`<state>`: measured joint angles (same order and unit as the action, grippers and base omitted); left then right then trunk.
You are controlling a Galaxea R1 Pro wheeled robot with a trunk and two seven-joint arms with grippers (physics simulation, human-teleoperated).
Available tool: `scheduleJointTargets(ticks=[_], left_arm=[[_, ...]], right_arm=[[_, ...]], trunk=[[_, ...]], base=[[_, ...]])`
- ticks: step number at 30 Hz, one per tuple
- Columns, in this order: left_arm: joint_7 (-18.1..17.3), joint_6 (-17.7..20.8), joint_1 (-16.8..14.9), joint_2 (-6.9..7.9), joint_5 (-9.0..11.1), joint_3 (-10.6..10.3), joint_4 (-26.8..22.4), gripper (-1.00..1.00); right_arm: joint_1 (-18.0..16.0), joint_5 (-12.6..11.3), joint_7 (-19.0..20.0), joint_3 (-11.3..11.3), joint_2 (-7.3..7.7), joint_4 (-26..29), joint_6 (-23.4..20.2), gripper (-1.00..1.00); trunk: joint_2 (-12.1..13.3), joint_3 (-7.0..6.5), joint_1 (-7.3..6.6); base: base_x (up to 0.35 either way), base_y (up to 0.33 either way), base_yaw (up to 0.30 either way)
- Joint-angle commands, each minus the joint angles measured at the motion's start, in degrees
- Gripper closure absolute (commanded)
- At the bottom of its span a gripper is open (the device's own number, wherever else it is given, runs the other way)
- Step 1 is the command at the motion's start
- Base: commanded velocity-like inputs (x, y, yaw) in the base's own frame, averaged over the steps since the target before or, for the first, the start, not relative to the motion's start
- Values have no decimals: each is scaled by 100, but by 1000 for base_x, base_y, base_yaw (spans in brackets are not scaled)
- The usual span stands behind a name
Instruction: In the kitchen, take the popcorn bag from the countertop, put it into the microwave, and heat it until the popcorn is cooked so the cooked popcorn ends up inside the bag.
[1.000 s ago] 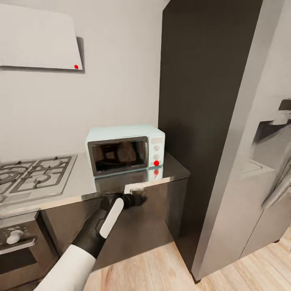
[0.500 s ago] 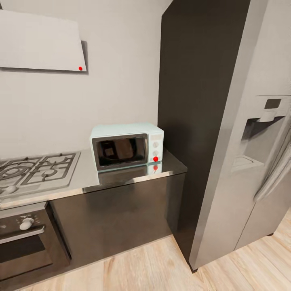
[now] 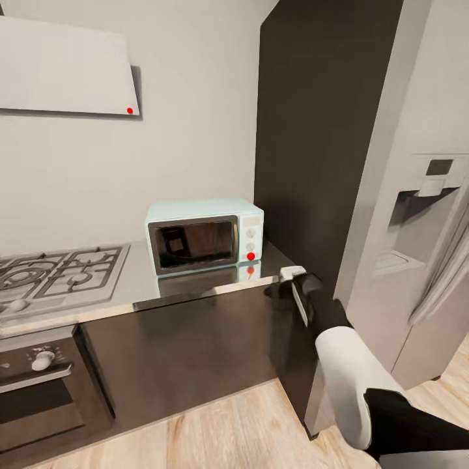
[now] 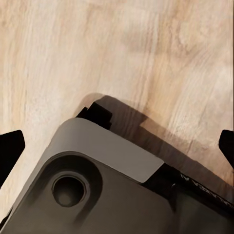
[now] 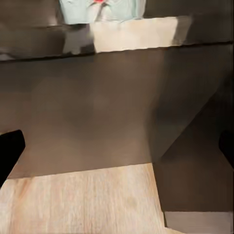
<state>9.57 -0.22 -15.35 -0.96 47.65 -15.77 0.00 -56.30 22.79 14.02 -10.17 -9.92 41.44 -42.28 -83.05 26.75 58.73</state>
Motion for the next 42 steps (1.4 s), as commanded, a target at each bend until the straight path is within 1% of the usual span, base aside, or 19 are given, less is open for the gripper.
scheduleJointTargets(ticks=[1, 4, 6, 10, 12, 13, 15, 19, 20, 21, 22, 23, 24, 26, 28, 30, 34, 40, 42], left_arm=[[11, -69, -3, -10, 42, -48, 0, -100], [3, -138, -3, -22, 42, -49, -1, -100], [-4, -121, -2, -24, 36, -47, 0, -100], [-20, -98, -3, -19, 8, -47, 0, -100], [-23, -101, -3, -14, 3, -46, 0, -100], [-24, -101, -3, -12, 5, -44, -1, -100], [-23, -101, -3, -10, 6, -42, 0, -100], [-18, -108, -3, -9, 9, -41, 0, -100], [-17, -109, -3, -9, 12, -42, 0, -100], [-17, -110, -3, -11, 10, -44, -1, -100], [-18, -110, -3, -15, 9, -46, 0, -100], [-18, -110, -3, -15, 8, -47, 0, -100], [-17, -110, -3, -17, 8, -48, 0, -100], [-16, -110, -3, -18, 7, -48, 0, -100], [-16, -110, -3, -18, 7, -49, 0, -100], [-16, -110, -3, -18, 5, -49, 0, -100], [-17, -110, -3, -18, 6, -49, -1, -100], [-16, -118, -3, -18, 2, -49, -5, -100], [-19, -119, -3, -18, 0, -49, -7, -100]], right_arm=[[-188, -124, 82, -35, -8, 323, -26, -100], [-322, -380, 124, -20, -8, 1198, 8, -100], [-339, -427, 138, -15, -8, 1392, 119, -100], [-215, -429, 203, -12, -8, 1346, 695, -100], [20, -429, 413, -12, -8, 1314, 1072, -100], [70, -431, 507, -12, -8, 1305, 1127, -100], [133, -424, 663, -17, -8, 1164, 1207, -100], [161, -408, 767, -20, -8, 333, 1604, -100], [163, -407, 931, -20, -8, 71, 1698, -100], [163, -407, 1080, -20, -8, -18, 1723, -100], [163, -399, 1418, -20, -8, -101, 1733, -100], [163, -397, 1532, -20, -8, -119, 1727, -100], [164, -386, 1834, -17, 66, -153, 1712, -100], [164, -420, 2144, -28, 345, -184, 1686, -100], [164, -430, 2184, -31, 422, -191, 1677, -100], [164, -433, 2196, -34, 456, -195, 1673, -100], [164, -450, 2191, -58, 478, -197, 1669, -100], [164, -451, 2132, -123, 494, -187, 1729, -100], [164, -448, 1989, -516, 597, -160, 1759, -100]], trunk=[[-3, 7, 0], [-3, 7, 0], [-3, 7, 0], [-3, 7, 0], [-3, 7, 0], [-3, 7, 0], [-3, 7, 0], [-3, 7, 0], [-3, 7, 0], [-3, 7, 0], [-3, 7, 0], [-3, 7, 0], [-3, 7, 0], [-3, 7, 0], [-3, 7, 0], [-3, 7, 0], [-3, 7, 0], [-3, 7, 0], [-3, 7, 0]], base=[[0, 0, 0], [0, 0, 0], [91, 0, 0], [262, 0, 0], [311, 0, 0], [317, 0, 0], [319, 0, 0], [319, 0, 0], [187, 0, 0], [119, 0, 0], [61, 0, 0], [49, 0, 0], [25, 0, 0], [9, 0, 7], [3, 0, 117], [1, 0, 211], [0, 0, 188], [0, 0, 20], [0, 0, 2]])
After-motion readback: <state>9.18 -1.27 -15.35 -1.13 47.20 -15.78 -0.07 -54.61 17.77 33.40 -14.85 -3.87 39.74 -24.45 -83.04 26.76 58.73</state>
